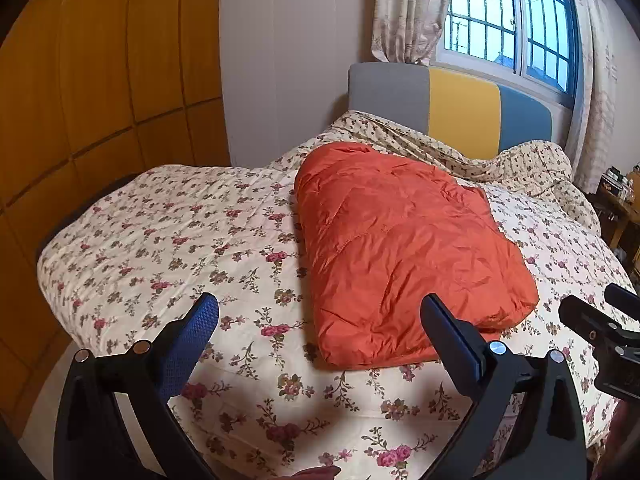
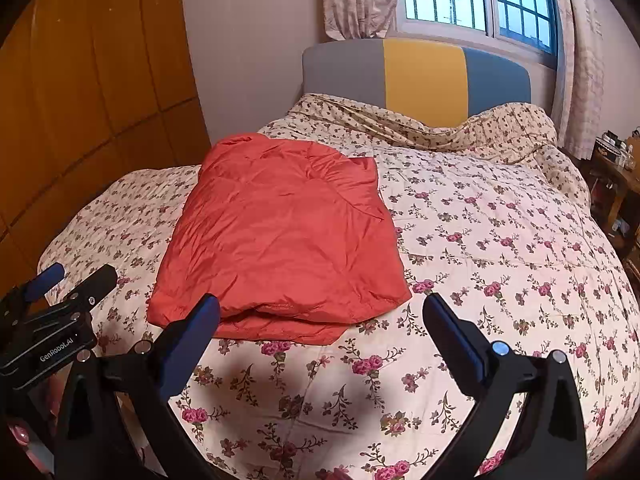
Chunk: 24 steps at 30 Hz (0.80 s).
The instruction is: Fold large clothes
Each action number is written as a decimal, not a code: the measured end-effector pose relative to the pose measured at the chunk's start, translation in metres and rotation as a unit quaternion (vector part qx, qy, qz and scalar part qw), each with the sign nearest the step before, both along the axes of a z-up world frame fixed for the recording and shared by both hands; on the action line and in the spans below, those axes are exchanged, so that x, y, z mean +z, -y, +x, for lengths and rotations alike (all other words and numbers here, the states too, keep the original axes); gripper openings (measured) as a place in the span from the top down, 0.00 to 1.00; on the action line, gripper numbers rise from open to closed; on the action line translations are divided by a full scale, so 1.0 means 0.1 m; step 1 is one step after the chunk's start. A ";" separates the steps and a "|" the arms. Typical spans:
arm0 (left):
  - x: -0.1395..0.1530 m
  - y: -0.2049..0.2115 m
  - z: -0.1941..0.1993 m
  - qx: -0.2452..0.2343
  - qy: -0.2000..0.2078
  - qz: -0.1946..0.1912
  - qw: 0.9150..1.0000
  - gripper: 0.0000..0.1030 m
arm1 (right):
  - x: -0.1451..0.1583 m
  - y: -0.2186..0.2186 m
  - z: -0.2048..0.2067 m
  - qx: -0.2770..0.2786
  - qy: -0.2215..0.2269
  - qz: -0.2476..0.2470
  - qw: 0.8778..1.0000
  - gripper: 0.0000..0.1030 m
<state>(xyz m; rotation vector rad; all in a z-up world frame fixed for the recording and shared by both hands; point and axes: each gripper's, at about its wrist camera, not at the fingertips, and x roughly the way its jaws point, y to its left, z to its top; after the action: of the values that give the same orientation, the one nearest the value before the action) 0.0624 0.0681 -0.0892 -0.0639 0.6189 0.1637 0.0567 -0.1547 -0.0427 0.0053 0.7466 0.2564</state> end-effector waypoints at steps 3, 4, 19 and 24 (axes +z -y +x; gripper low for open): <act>0.00 0.01 -0.01 -0.002 0.003 0.004 1.000 0.03 | 0.01 -0.01 -0.01 0.002 0.003 -0.001 1.000 0.02; 0.01 0.02 -0.01 -0.003 0.003 0.004 1.000 0.03 | 0.02 -0.01 -0.02 0.002 0.003 -0.002 1.000 0.02; 0.01 0.07 -0.01 -0.007 0.002 0.003 1.000 0.03 | 0.02 -0.01 -0.02 0.004 0.000 0.006 1.000 0.02; 0.00 0.07 -0.02 -0.006 0.001 0.002 1.000 0.03 | 0.01 0.00 -0.02 0.006 0.000 0.007 1.000 0.02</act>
<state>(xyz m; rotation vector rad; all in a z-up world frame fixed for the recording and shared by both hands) 0.0609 0.0612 -0.0893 -0.0568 0.6163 0.1540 0.0549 -0.1543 -0.0416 0.0137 0.7452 0.2719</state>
